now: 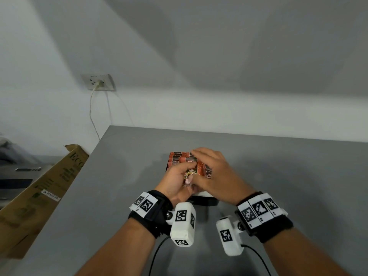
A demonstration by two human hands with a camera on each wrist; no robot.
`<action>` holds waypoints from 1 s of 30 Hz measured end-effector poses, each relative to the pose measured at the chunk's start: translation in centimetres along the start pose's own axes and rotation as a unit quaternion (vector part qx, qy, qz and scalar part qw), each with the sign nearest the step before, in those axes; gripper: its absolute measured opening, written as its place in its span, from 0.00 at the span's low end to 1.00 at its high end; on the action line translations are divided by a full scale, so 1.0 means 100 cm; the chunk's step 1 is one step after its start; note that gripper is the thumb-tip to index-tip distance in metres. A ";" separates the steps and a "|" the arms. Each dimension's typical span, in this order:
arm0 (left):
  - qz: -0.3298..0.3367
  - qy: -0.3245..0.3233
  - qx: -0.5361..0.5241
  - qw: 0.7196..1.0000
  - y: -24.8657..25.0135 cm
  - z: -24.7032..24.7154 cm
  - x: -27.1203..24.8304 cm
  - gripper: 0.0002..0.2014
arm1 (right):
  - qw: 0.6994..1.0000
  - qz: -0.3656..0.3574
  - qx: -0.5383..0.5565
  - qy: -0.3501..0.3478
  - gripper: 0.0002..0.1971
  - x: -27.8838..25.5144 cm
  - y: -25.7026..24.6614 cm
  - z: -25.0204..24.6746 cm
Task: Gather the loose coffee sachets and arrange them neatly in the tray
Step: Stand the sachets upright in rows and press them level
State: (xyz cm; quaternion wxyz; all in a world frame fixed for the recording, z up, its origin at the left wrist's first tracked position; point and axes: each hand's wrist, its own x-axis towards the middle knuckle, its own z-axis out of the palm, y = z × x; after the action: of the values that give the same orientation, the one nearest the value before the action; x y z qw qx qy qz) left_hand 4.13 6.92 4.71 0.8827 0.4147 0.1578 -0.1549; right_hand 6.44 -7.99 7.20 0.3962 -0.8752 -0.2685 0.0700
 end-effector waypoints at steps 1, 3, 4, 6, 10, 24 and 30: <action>0.003 -0.001 -0.005 1.000 0.001 -0.001 0.001 0.22 | 0.999 -0.014 -0.013 -0.027 0.44 0.001 0.000 -0.001; 0.002 -0.012 0.001 1.000 0.000 -0.001 0.002 0.25 | 0.995 -0.051 -0.057 -0.056 0.50 0.004 0.001 0.001; -0.002 -0.019 0.005 1.000 0.000 0.000 0.002 0.26 | 0.994 -0.067 -0.068 -0.050 0.49 0.006 0.003 0.003; 0.001 -0.032 -0.003 0.999 0.000 0.000 0.002 0.25 | 0.993 -0.089 -0.063 -0.032 0.44 0.008 0.005 0.004; 0.016 -0.027 0.002 0.999 0.000 0.002 0.001 0.16 | 0.994 -0.089 -0.050 -0.040 0.46 0.008 0.003 0.004; 0.157 0.021 0.196 0.968 -0.003 0.000 0.009 0.37 | 0.988 0.075 0.133 0.023 0.17 0.014 0.012 -0.021; 0.155 0.092 0.205 0.962 0.003 -0.005 0.009 0.31 | 0.990 0.078 0.110 0.046 0.06 0.022 0.027 -0.023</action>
State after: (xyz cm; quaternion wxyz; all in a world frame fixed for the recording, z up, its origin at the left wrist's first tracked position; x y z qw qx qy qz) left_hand 5.00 7.36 4.23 0.7735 0.6188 0.1371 -0.0059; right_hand 10.18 -9.80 7.03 0.4954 -0.8469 -0.1712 0.0892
